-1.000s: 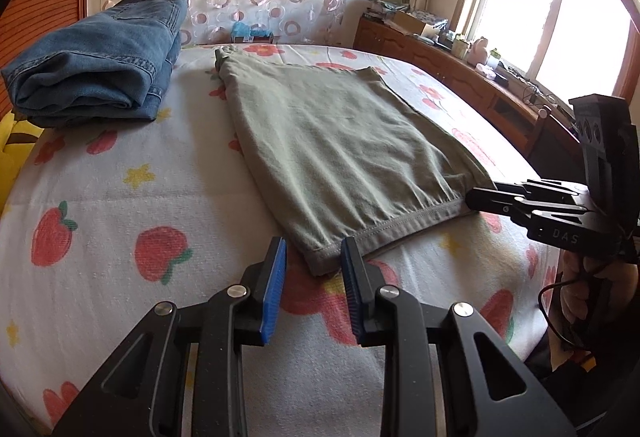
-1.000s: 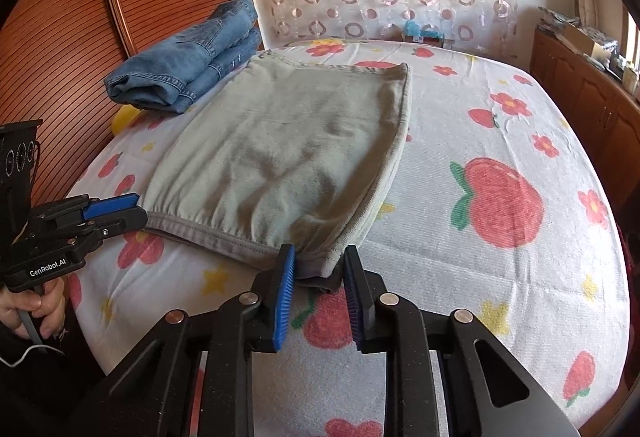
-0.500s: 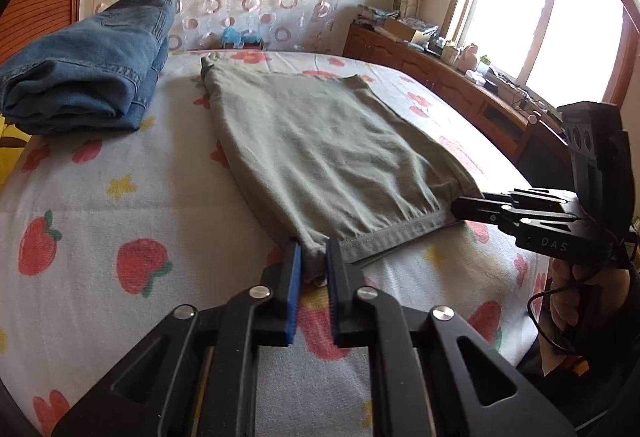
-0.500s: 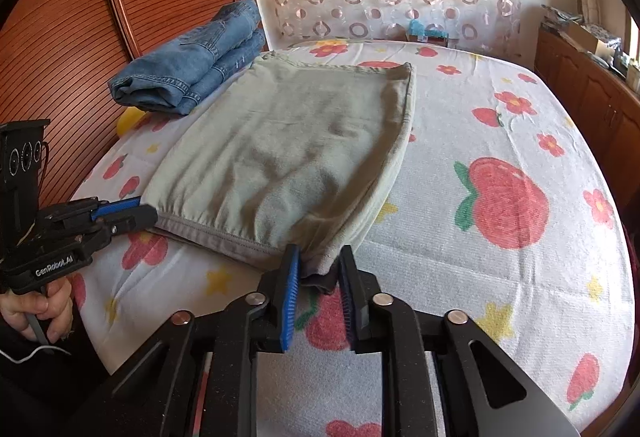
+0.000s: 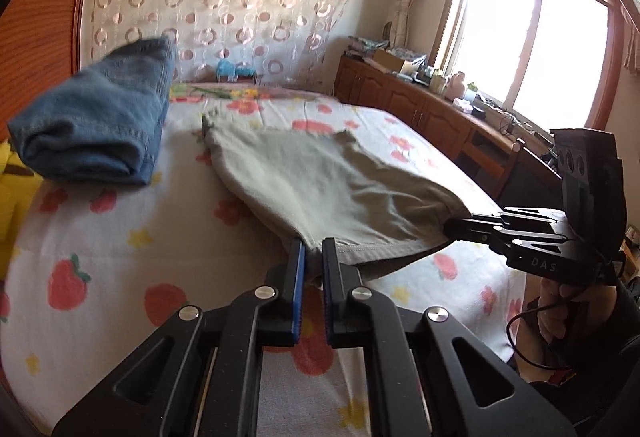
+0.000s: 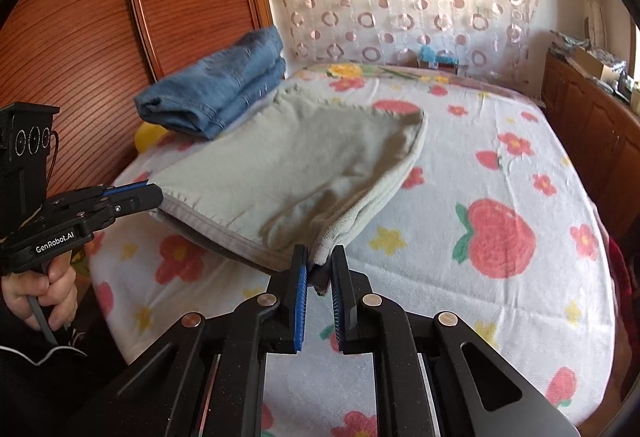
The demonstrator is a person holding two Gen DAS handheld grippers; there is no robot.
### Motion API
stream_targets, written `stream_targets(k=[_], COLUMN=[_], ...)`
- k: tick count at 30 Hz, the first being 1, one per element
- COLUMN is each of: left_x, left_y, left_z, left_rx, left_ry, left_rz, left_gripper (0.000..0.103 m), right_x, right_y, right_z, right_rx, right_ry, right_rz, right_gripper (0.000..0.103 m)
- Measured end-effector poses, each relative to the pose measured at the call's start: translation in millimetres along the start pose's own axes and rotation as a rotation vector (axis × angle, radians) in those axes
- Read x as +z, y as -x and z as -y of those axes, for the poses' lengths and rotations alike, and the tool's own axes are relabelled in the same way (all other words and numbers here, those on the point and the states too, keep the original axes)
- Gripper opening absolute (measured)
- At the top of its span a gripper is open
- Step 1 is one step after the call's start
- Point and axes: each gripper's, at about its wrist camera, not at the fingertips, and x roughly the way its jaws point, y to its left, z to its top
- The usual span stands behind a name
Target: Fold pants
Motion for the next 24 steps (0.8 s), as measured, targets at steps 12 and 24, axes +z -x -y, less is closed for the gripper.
stream_targets(k=[12, 24], left_x=[27.8, 40.2], left_y=[30.5, 49.0], left_z=[10.3, 14.1], left_rx=[-0.033, -0.051], left_ry=[-0.045, -0.064], left_rz=[0.097, 0.145], left_gripper=[0.008, 0.008], right_x=[14.8, 17.8], right_y=[50.3, 86.6], right_z=[-4.0, -7.2], right_rx=[-0.001, 0.016], right_ry=[0.026, 0.053], right_rz=[0.105, 0.168], right_gripper=[0.010, 0.010])
